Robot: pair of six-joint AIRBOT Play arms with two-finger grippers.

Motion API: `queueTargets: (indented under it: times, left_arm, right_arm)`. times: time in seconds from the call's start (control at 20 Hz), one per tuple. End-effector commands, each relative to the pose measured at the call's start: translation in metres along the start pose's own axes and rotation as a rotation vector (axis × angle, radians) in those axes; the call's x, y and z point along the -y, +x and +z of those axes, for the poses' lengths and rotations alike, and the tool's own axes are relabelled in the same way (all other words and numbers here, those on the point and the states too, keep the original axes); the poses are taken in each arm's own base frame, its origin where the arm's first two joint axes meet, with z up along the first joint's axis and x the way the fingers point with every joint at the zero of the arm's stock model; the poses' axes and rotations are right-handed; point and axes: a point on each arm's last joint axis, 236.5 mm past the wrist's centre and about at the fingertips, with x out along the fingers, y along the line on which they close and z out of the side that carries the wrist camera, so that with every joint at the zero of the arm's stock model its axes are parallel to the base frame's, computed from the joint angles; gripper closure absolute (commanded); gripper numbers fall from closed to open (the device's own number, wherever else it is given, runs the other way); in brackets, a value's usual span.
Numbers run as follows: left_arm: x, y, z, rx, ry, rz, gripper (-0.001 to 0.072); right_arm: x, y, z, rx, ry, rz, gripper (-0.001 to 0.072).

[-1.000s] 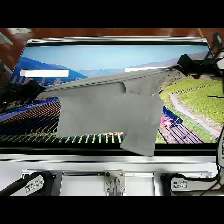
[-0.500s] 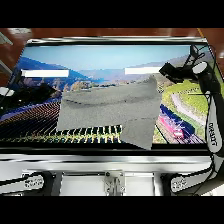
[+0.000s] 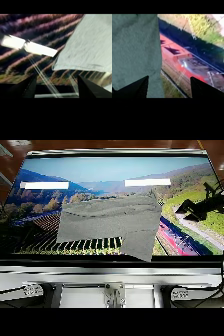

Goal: Fold the shirts.

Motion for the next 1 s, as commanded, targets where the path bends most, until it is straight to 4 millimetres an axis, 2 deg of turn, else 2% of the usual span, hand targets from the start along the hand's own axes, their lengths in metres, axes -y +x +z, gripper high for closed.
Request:
queueTargets:
  times: [0.0,0.2,0.35,0.6,0.7,0.85,0.95]
  left_arm:
    - [-0.009,0.036,-0.028,-0.029,-0.069,-0.069,0.0113]
    - [-0.003,0.062,-0.032,-0.042,-0.054,-0.067,0.0112]
    - [0.008,0.077,-0.031,-0.054,-0.059,-0.094,0.0112]
    - [0.017,0.094,-0.016,0.008,-0.05,-0.074,0.0144]
    - [0.02,0.097,-0.016,0.012,-0.039,-0.065,0.0439]
    - [0.025,0.102,-0.021,-0.006,-0.015,-0.064,0.0669]
    - [0.027,0.101,-0.023,-0.015,-0.007,-0.068,0.067]
  right_arm:
    - [-0.004,0.022,-0.033,-0.095,0.082,0.104,0.0079]
    - [-0.014,0.032,-0.02,-0.04,0.051,0.094,0.0079]
    - [-0.013,0.032,-0.018,-0.028,0.051,0.09,0.0079]
    - [-0.011,0.032,-0.018,-0.029,0.049,0.085,0.0079]
    - [-0.009,0.036,-0.023,-0.045,0.044,0.07,0.0079]
    - [-0.009,0.063,-0.048,-0.122,0.03,0.043,0.0079]
    - [-0.014,0.087,-0.062,-0.18,0.014,0.047,0.0078]
